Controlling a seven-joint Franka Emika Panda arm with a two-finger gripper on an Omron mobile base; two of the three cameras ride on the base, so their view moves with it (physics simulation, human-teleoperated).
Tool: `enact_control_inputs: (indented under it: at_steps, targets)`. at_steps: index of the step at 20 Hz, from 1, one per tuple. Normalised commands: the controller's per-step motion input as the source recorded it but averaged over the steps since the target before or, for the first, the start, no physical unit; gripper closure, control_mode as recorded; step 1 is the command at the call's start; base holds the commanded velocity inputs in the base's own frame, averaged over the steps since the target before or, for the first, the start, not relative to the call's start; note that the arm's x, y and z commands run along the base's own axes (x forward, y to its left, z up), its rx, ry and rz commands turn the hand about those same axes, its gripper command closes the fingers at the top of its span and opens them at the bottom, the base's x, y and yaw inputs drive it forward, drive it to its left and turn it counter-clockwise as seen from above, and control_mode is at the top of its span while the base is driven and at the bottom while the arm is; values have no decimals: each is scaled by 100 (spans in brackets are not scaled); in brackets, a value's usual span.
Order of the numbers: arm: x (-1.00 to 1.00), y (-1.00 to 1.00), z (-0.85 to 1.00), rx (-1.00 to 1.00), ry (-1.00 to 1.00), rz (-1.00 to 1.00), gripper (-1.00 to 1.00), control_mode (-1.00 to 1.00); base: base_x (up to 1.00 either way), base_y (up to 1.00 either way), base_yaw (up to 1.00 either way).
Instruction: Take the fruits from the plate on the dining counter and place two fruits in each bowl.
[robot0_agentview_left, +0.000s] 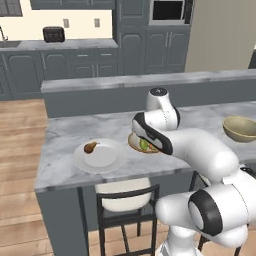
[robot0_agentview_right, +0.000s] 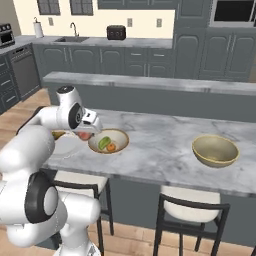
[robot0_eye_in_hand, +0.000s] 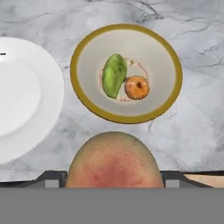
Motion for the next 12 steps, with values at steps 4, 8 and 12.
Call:
enact_control_inputs:
  at_steps: [4,8,12]
  targets:
    - [0,0,0,0,0,0,100,100,0,-79,0]
    - [0,0,0,0,0,0,100,100,0,-79,0]
    - [0,0,0,0,0,0,100,100,0,-80,0]
